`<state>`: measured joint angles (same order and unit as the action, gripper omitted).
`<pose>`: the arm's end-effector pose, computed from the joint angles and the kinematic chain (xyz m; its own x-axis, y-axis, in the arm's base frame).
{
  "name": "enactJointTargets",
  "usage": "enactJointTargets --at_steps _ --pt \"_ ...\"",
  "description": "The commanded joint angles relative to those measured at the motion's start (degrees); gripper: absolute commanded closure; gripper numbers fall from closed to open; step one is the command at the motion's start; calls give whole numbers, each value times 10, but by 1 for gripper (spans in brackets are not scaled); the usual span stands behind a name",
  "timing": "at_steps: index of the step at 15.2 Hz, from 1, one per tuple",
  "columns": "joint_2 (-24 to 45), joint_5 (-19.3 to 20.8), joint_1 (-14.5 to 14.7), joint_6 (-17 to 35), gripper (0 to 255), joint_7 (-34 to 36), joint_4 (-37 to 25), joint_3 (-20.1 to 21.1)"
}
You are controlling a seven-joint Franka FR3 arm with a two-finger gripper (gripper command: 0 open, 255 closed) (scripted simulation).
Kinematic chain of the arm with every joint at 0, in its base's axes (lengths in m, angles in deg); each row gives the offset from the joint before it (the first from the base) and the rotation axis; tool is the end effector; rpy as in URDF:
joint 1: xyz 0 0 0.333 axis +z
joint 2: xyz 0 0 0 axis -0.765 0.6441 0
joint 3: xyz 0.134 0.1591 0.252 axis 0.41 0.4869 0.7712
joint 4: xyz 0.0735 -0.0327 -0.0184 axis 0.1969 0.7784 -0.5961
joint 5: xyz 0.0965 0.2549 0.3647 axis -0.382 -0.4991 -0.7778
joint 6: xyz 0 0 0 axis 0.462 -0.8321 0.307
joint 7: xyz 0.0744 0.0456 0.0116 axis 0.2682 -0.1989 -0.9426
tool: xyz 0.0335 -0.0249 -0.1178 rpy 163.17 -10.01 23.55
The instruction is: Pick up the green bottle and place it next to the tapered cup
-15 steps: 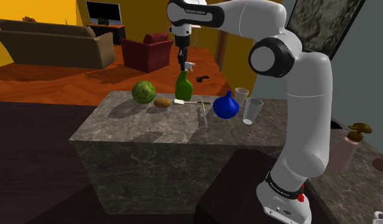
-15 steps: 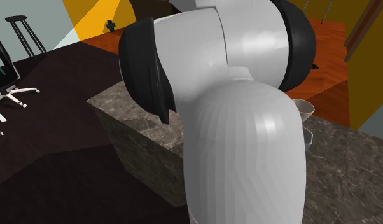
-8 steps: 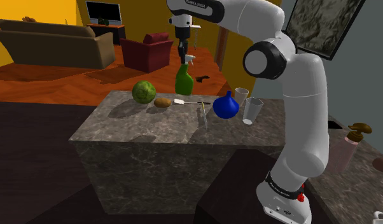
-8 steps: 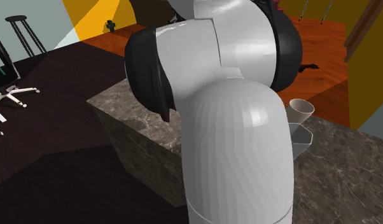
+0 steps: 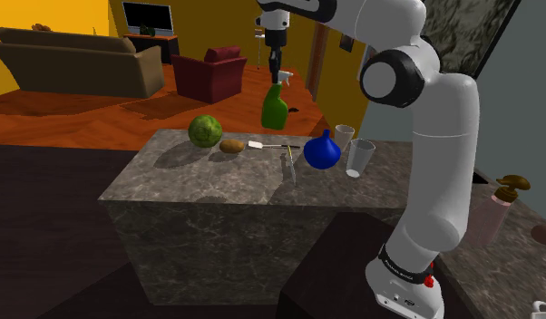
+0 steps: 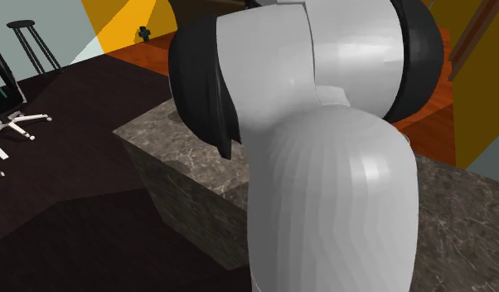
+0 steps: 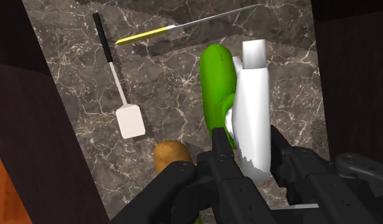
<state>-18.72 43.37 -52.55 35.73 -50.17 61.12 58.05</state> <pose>0.6889 -0.1435 0.6443 0.8785 0.4724 -0.0711 0.4763 -0.8775 0.0555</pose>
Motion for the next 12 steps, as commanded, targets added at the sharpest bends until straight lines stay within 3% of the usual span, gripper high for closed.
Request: enactJointTargets --at_steps 1,12 --pt "-33 4 -10 11 255 -20 43 -7" --pt "-146 23 -74 27 255 -138 160 -54"
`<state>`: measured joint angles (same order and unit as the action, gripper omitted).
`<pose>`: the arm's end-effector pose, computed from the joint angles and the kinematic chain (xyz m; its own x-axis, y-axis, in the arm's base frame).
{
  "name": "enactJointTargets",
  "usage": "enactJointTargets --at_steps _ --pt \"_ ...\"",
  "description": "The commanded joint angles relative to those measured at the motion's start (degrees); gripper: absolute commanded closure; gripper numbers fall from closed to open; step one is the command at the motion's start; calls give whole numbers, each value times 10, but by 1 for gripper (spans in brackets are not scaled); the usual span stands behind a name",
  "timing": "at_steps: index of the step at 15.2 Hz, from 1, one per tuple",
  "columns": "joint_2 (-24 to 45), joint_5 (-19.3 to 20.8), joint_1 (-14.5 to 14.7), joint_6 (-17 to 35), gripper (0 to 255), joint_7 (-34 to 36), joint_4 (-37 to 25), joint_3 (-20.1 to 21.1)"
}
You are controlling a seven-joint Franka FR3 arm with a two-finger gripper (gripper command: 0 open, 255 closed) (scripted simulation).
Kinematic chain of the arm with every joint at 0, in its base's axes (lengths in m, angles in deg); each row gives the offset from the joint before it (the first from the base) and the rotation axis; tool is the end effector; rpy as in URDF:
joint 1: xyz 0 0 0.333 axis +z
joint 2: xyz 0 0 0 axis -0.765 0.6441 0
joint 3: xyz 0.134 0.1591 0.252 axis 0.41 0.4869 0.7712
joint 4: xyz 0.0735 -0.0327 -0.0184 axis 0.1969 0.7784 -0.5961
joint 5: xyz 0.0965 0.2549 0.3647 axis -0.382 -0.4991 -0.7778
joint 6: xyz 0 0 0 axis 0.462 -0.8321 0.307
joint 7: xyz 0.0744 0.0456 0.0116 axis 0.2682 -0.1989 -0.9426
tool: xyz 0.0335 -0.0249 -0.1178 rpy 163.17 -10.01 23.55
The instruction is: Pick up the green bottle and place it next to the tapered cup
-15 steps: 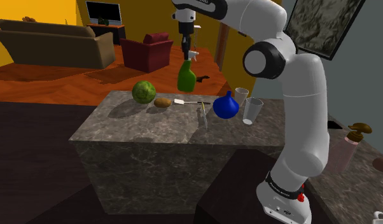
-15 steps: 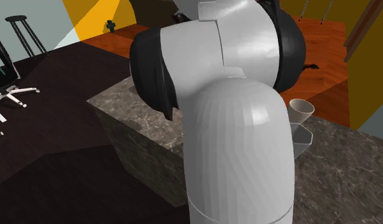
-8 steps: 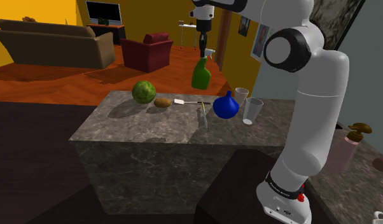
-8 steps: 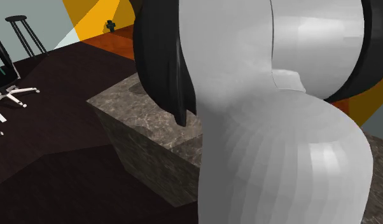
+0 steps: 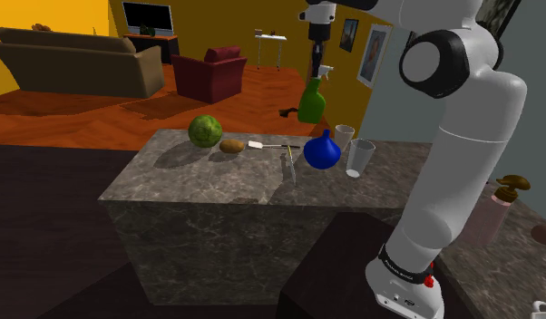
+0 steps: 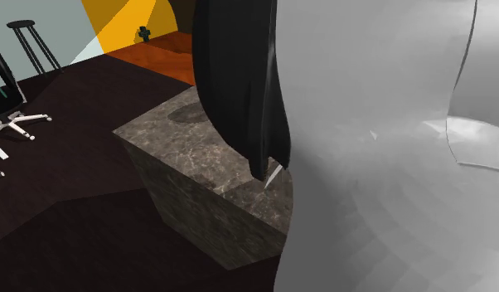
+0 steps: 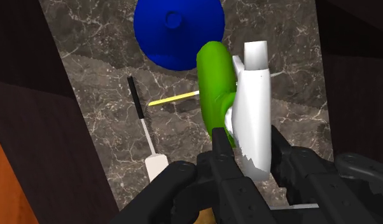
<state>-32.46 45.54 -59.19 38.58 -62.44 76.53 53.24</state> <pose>0.5795 -0.2709 0.6709 0.8788 0.4719 -0.0714 0.4759 -0.8778 0.0555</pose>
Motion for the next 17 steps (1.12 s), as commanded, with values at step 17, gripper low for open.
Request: enactJointTargets --at_steps 17 --pt "-14 -12 -137 -38 255 -250 -43 -113"
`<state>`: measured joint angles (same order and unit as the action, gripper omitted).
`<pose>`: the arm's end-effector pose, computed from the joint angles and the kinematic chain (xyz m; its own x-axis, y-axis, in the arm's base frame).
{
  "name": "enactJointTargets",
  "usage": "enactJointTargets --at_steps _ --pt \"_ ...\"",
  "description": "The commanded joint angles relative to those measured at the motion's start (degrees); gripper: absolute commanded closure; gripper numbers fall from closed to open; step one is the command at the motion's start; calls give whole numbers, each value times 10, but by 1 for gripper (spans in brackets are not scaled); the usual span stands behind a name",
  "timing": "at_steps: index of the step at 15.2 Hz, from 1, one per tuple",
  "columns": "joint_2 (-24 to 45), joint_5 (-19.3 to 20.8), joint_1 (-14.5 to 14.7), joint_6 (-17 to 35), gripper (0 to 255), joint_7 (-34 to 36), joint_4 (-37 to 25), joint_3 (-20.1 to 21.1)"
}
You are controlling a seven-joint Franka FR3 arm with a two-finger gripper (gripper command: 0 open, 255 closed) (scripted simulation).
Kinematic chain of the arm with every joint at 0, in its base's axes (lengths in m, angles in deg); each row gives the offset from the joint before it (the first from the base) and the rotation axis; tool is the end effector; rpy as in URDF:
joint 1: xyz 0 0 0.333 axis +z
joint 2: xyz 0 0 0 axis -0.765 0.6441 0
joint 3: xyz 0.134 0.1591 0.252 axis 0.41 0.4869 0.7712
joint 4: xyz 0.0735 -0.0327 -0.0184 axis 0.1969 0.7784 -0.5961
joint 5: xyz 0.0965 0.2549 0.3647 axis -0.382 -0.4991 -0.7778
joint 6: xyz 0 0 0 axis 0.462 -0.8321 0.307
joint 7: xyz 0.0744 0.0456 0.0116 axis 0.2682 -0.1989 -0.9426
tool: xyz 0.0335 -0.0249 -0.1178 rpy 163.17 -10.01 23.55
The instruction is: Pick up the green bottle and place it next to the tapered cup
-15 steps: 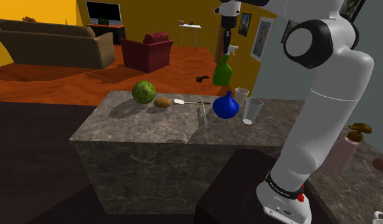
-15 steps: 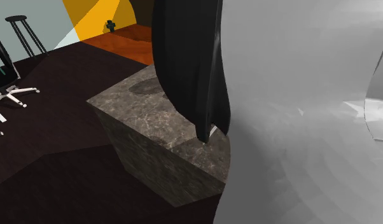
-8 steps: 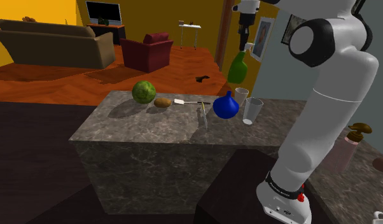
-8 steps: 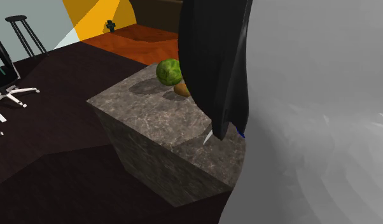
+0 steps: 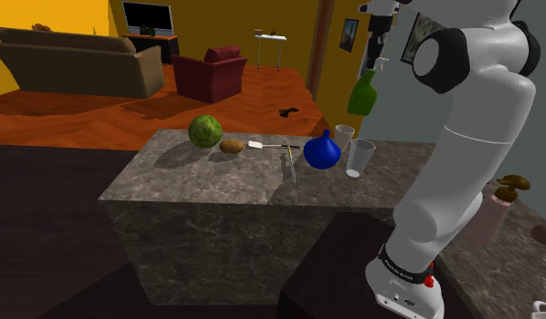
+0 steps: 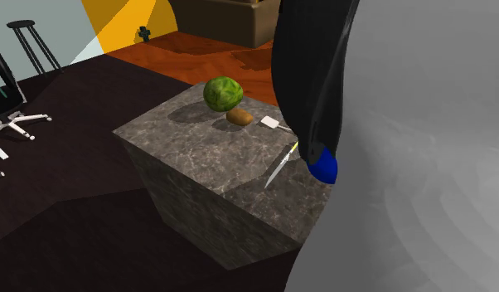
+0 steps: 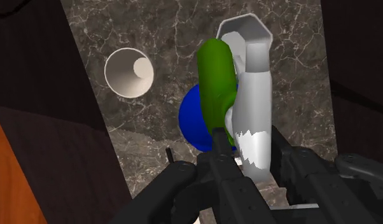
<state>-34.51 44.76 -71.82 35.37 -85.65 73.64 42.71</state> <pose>0.4143 -0.4561 0.7168 0.8788 0.4719 -0.0710 0.4758 -0.8778 0.0547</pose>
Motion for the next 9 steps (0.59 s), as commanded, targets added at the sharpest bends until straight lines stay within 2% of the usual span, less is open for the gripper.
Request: enactJointTargets --at_steps 1,5,9 --pt "14 -9 -20 -11 255 -34 -25 -15" --pt "53 -36 -68 -34 255 -100 -86 -44" --pt "115 -81 -138 -71 255 -169 -181 -67"
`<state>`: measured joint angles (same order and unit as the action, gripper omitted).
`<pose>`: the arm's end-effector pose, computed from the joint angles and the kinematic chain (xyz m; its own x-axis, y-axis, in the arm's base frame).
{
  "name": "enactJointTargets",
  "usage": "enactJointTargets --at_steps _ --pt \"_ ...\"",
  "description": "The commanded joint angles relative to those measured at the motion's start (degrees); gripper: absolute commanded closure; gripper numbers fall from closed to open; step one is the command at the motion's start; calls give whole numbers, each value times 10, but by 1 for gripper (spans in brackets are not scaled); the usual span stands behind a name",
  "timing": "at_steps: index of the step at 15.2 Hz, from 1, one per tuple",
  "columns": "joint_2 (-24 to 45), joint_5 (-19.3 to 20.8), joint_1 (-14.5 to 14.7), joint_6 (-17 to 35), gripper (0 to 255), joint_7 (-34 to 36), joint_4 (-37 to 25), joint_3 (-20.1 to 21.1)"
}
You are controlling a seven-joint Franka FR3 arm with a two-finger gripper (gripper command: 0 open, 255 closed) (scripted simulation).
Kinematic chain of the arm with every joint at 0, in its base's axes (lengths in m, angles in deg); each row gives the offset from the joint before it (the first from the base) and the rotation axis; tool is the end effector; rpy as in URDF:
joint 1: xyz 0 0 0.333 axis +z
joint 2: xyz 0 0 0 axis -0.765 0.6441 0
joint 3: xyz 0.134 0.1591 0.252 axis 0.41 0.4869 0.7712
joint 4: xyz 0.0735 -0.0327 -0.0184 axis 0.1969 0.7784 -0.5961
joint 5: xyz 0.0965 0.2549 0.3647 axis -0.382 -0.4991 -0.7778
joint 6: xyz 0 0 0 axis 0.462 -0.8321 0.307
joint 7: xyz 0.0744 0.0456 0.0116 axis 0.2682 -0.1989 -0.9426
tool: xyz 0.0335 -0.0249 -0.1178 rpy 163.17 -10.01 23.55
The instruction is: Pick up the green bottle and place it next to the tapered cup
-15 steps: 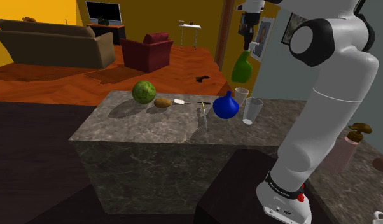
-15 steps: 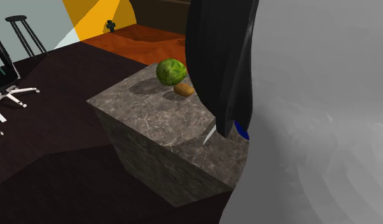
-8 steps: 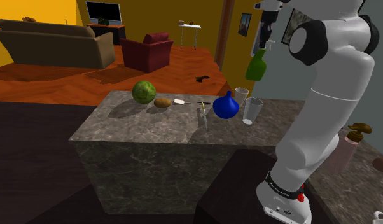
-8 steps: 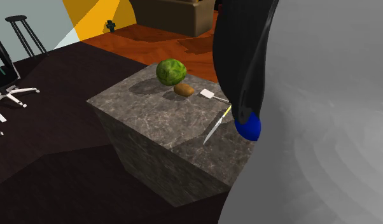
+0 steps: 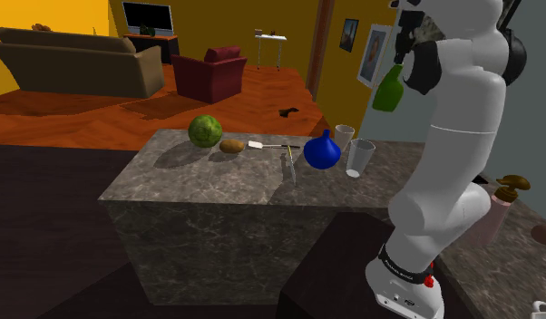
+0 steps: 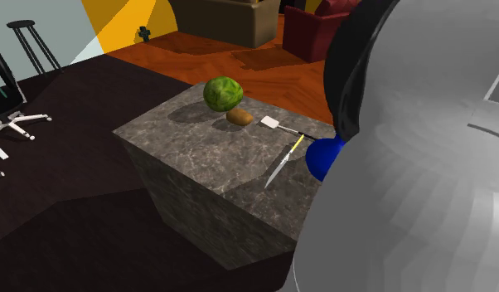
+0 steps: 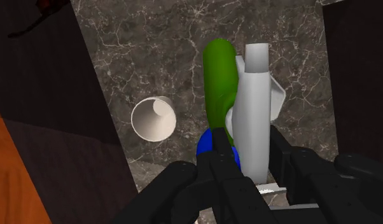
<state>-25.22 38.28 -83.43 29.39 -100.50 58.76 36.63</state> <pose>0.3225 -0.5489 0.7480 0.8793 0.4709 -0.0712 0.4748 -0.8784 0.0545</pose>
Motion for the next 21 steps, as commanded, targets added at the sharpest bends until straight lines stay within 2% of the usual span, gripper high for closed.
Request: enactJointTargets --at_steps 1,2,4,6,10,15,21 --pt "43 -31 -45 -25 255 -37 -65 -11" --pt "67 -49 -72 -42 255 -53 -105 -14" --pt "135 -95 -147 -94 255 -78 -226 -10" --pt "85 -61 -102 -39 255 -76 -119 -15" --pt "33 -28 -59 27 255 -67 -5 -19" --pt "-7 -1 -30 88 255 -56 93 -18" --pt "-40 19 -12 149 255 -44 182 -15"
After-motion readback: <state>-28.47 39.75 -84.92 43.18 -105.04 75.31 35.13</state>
